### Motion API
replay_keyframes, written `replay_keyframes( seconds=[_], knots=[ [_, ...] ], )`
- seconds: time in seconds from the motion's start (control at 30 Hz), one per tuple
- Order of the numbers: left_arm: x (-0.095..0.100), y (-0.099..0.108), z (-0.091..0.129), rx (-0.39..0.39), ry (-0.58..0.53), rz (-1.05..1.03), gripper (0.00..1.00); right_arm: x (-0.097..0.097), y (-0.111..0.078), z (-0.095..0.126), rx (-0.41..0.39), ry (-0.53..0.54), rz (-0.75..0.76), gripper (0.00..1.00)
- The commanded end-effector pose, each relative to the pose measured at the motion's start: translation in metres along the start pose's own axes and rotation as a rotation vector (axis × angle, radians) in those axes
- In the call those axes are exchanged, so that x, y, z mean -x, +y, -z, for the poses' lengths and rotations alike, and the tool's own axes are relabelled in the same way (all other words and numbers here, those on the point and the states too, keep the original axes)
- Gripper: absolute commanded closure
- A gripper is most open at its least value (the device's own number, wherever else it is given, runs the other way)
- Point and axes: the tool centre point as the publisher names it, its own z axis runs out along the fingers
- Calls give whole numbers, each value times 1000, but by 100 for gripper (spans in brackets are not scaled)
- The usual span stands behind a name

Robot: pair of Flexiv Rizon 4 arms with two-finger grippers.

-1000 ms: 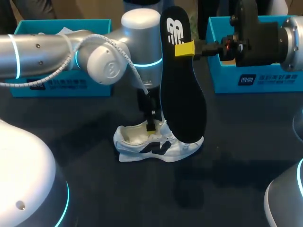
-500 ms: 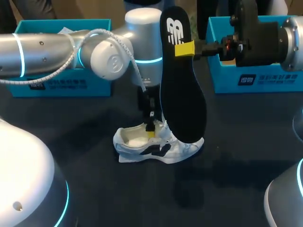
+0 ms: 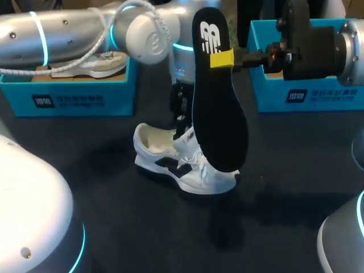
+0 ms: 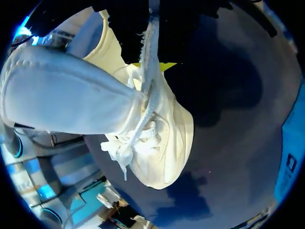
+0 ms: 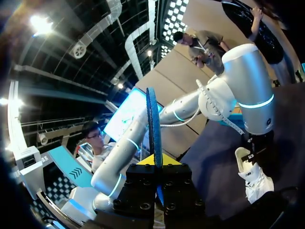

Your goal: Take the shoe out of the shoebox, open the shoe tongue, remove and reinsert the insole, then place the shoe into the shoebox

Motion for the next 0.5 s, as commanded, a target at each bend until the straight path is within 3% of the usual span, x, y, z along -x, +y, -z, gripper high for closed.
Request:
replay_keyframes(
  seconds=[0.03, 0.27, 0.43, 0.5],
  knots=[
    [0, -6, 12, 183, -23, -451, 100, 0, 1, -3, 0, -3, -2, 100],
    [2, -13, 20, 348, -136, -615, 100, 0, 1, -3, 0, -3, -2, 100],
    [4, -17, 24, 407, -192, -644, 100, 0, 1, -3, 0, -3, -2, 100],
    [6, -19, 22, 408, -213, -568, 100, 0, 1, -3, 0, -3, -2, 100]
  ],
)
